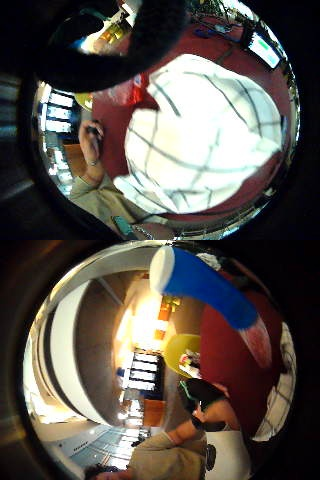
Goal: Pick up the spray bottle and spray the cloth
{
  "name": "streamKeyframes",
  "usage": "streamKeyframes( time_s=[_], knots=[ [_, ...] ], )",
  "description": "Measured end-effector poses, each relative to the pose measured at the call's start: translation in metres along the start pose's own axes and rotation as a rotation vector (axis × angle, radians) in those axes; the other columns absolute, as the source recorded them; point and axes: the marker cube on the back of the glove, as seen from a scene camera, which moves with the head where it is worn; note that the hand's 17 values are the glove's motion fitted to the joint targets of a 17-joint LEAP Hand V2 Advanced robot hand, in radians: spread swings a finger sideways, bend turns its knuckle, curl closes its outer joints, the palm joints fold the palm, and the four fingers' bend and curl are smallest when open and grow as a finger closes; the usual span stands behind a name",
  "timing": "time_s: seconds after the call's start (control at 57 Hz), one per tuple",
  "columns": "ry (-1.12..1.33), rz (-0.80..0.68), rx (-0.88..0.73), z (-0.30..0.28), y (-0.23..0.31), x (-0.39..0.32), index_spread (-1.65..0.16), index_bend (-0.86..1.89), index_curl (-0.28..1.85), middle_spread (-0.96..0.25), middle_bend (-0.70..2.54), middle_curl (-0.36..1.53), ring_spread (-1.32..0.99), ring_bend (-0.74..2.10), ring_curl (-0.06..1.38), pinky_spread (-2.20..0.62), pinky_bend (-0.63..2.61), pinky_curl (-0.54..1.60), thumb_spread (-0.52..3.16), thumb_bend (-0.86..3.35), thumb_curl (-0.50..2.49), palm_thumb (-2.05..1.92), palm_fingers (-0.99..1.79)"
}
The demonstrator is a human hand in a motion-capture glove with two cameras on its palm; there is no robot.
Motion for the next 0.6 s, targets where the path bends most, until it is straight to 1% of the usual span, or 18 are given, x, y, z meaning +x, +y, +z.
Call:
streamKeyframes(
  time_s=[0.105,0.158,0.316,0.509,0.597],
  knots=[
    [0.198,0.002,-0.162,0.003,0.034,0.007,-0.36,0.07,0.31,-0.01,0.18,0.38,-0.05,0.33,0.38,0.22,0.35,0.37,0.93,-0.05,0.49,0.66,0.33],
    [0.249,0.016,-0.198,0.011,0.051,0.009,-0.37,0.07,0.29,0.0,0.17,0.37,-0.04,0.32,0.37,0.22,0.38,0.38,0.96,-0.05,0.46,0.63,0.23],
    [0.305,-0.005,-0.137,0.014,0.089,0.019,-0.39,0.11,0.24,0.0,0.2,0.36,-0.04,0.33,0.36,0.22,0.4,0.37,1.01,-0.03,0.42,0.58,0.18],
    [0.512,-0.043,-0.089,0.008,0.117,0.015,-0.39,0.14,0.23,0.0,0.22,0.36,-0.05,0.31,0.34,0.21,0.37,0.36,1.05,-0.02,0.39,0.59,0.18],
    [0.559,-0.062,-0.083,0.008,0.127,0.008,-0.39,0.16,0.24,0.0,0.21,0.35,-0.05,0.3,0.33,0.2,0.34,0.35,1.06,-0.02,0.39,0.61,0.19]
  ],
)
